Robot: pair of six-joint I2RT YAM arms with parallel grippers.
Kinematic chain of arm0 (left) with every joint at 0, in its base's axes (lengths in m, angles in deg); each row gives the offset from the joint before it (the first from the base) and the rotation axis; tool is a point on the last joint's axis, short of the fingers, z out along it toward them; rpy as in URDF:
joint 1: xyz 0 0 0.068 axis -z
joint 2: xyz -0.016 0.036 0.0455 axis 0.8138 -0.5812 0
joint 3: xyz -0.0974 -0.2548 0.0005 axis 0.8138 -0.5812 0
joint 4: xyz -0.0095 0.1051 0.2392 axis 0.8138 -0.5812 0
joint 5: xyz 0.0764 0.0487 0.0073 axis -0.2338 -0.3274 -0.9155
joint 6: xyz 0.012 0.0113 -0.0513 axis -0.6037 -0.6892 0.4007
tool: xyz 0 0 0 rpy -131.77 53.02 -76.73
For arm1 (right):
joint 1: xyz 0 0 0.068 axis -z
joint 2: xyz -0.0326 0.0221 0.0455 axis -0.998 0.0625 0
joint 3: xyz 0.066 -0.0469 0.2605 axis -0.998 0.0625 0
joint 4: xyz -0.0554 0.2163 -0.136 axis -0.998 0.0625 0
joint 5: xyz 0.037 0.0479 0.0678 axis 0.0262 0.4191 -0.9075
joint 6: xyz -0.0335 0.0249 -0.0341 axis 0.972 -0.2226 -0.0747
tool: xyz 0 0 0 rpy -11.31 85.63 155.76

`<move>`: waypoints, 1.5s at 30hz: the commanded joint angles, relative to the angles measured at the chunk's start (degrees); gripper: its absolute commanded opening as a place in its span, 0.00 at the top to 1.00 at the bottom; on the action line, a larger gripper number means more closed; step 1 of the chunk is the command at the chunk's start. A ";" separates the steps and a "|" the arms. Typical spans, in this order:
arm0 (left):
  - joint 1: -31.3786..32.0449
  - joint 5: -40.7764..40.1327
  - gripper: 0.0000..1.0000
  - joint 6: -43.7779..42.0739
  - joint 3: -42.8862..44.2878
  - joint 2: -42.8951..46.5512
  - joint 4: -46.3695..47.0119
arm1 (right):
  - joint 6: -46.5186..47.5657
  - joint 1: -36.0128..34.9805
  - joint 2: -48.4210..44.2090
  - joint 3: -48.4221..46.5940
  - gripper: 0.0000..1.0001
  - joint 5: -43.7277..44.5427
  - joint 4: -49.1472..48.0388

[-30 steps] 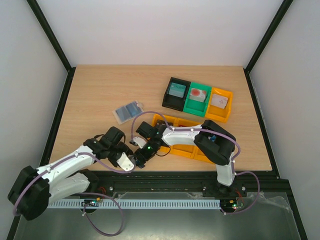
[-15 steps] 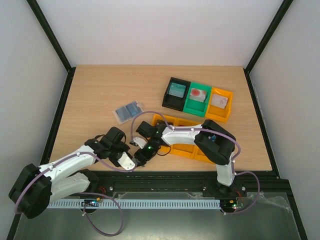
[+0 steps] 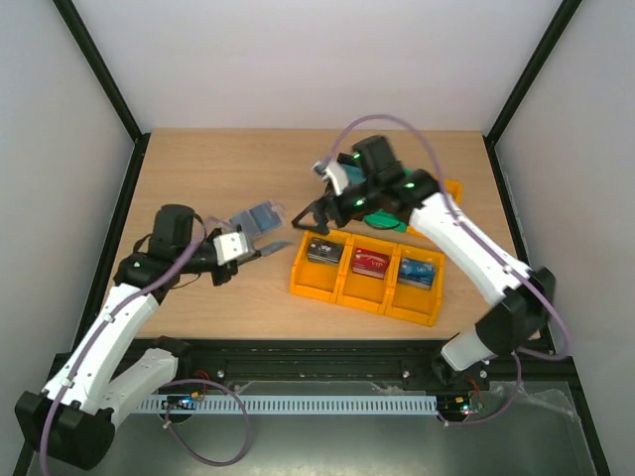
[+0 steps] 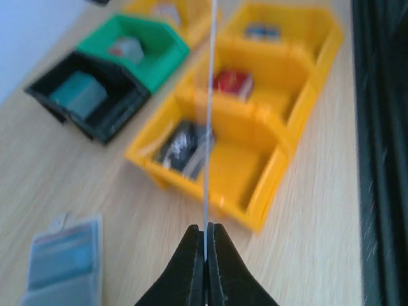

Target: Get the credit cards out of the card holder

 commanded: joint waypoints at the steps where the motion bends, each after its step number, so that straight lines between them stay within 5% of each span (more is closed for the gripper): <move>1: -5.47 26.67 0.98 35.73 0.52 1.20 13.99 | 4.42 2.46 -6.81 -4.83 0.01 -2.26 0.29; 4: -5.54 32.39 0.98 47.22 -0.61 0.59 25.14 | 3.34 2.68 -8.05 -5.97 0.01 -5.39 -6.25; 8: -5.13 32.84 0.98 42.17 3.44 -2.35 20.53 | 4.92 2.95 -6.92 -10.59 0.08 -6.97 -4.04; 13: -4.13 34.27 0.98 43.01 4.64 -4.55 22.99 | 3.01 2.95 -5.92 -10.04 0.31 -10.58 -3.87; 21: -3.07 35.49 0.98 43.56 6.56 -8.27 26.17 | 2.54 2.87 -5.73 -7.85 0.34 -13.47 -0.35; 25: -2.00 35.83 0.98 43.48 7.72 -9.91 26.40 | 1.82 2.87 -6.18 -6.49 0.56 -13.30 -0.47; 30: -1.47 35.79 0.98 43.74 8.82 -11.33 26.96 | 2.11 2.78 -5.98 -4.98 0.64 -13.41 -0.47; 33: -1.20 35.88 0.98 44.02 9.33 -12.12 27.16 | 4.32 2.78 -5.23 -5.93 0.94 -13.91 2.11; 37: -0.62 35.13 0.98 44.49 9.90 -13.34 27.55 | 4.00 3.23 -6.12 -7.32 0.98 -11.80 1.99; 38: -0.56 33.26 0.95 45.12 9.85 -13.61 27.99 | 1.38 3.71 -6.96 -6.58 0.98 -9.15 -0.35; 39: -0.47 29.89 0.69 46.42 9.47 -13.70 28.74 | -2.10 4.74 -7.96 -4.41 0.98 -6.55 -3.33; 40: -0.45 26.08 0.28 48.45 8.84 -13.70 30.32 | -5.48 6.31 -9.07 -2.35 0.98 -4.75 -6.25; 41: -0.48 21.63 0.05 49.92 7.94 -13.62 32.07 | -10.04 8.75 -9.96 0.00 0.98 -3.34 -8.99; 45: -0.77 -7.05 0.01 59.36 4.01 -13.65 36.41 | -29.05 21.04 -15.00 10.51 0.98 6.46 -13.86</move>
